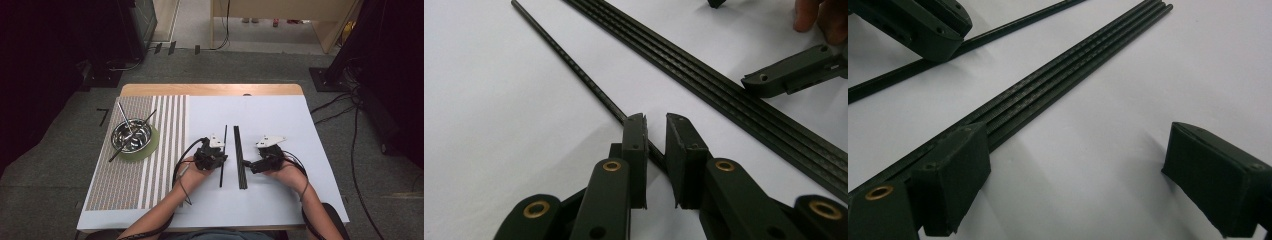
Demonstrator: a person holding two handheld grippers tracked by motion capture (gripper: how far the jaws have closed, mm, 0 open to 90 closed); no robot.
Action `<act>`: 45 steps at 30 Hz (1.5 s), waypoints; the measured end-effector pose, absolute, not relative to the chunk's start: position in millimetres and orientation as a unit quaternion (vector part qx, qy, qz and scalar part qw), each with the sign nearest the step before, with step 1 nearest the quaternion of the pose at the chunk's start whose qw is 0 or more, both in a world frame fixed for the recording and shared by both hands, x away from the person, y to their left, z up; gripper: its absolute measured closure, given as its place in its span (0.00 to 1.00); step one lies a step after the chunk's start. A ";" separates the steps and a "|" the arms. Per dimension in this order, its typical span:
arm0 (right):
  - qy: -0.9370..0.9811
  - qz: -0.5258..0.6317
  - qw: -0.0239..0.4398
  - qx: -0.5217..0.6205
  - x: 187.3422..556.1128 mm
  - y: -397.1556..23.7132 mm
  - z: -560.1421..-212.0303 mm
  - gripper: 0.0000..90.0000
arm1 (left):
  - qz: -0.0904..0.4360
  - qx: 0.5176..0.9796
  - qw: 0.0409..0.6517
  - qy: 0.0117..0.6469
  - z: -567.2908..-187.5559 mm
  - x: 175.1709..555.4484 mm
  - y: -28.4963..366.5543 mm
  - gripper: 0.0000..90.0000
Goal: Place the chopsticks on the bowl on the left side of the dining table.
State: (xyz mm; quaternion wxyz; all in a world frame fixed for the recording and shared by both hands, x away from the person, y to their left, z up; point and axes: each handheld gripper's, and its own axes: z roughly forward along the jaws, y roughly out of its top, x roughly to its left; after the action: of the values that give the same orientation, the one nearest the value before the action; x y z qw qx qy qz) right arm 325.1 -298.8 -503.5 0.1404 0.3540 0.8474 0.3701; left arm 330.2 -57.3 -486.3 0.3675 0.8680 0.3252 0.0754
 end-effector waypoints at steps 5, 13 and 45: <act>0.847 0.370 0.140 0.354 325.1 -298.7 -503.5 0.12 | 0.086 0.872 0.360 0.321 -486.2 329.0 -57.8 0.87; 0.847 0.370 0.140 0.355 325.0 -298.7 -503.4 0.12 | 0.090 0.871 0.355 0.329 -485.5 331.7 -52.8 0.88; 0.847 0.370 0.140 0.355 325.0 -298.7 -503.4 0.12 | 0.110 0.875 0.325 0.340 -481.6 342.7 -33.2 0.94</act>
State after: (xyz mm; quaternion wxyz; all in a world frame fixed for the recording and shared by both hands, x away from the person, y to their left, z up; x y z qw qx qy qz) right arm 325.0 -298.7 -503.4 0.1402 0.3546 0.8472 0.3699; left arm 342.7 -33.2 -481.6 0.3251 0.8754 0.3403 0.1104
